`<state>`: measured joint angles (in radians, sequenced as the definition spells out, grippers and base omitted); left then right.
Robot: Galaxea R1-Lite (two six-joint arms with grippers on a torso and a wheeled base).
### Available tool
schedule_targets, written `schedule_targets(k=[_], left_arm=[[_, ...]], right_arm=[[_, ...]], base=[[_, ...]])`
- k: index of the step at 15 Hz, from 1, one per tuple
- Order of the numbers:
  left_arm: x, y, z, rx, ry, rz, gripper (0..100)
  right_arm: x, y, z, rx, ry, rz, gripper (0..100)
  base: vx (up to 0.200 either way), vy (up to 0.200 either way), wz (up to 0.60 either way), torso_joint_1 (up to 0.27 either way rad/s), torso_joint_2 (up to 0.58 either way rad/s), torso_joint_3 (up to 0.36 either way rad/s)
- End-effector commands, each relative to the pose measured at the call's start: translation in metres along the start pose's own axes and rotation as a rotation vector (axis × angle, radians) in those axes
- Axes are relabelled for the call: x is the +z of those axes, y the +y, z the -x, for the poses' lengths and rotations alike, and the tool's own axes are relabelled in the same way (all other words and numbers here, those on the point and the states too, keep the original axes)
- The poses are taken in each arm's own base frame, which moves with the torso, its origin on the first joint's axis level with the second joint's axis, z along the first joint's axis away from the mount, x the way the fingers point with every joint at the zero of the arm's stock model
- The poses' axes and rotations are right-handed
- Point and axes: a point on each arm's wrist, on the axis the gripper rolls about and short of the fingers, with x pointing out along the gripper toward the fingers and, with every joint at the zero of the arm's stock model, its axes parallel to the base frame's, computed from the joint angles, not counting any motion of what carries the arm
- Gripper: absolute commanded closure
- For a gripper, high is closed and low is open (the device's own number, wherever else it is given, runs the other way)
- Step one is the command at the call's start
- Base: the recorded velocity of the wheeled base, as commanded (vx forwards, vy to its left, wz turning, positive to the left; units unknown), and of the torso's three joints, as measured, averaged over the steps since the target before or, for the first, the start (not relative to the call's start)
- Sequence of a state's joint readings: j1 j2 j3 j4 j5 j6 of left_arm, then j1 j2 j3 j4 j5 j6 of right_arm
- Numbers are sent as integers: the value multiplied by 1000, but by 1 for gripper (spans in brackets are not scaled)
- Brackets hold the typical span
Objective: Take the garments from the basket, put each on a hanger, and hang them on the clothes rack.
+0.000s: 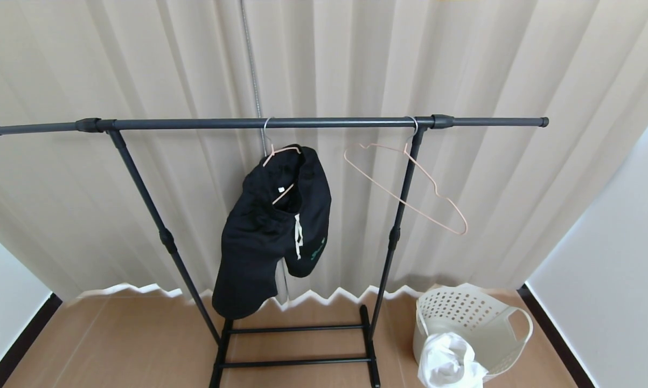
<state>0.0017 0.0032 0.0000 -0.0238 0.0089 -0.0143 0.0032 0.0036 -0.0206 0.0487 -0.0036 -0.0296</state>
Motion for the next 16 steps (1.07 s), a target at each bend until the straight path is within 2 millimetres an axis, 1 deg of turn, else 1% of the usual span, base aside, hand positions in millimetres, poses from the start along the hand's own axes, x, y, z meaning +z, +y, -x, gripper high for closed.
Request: schedule_targets(k=[1, 8, 16], left_arm=[[0, 0, 0, 0, -4, 4, 0], [0, 0, 0, 6, -4, 4, 0], [0, 0, 0, 5, -4, 4, 0]], right_arm=[[0, 1, 0, 25, 3, -11, 0], [0, 1, 0, 31, 3, -16, 0], [0, 1, 0, 31, 3, -16, 0]], base=[[0, 0, 0, 0, 0, 0], [0, 0, 0, -7, 7, 9], [0, 0, 0, -140, 334, 181]])
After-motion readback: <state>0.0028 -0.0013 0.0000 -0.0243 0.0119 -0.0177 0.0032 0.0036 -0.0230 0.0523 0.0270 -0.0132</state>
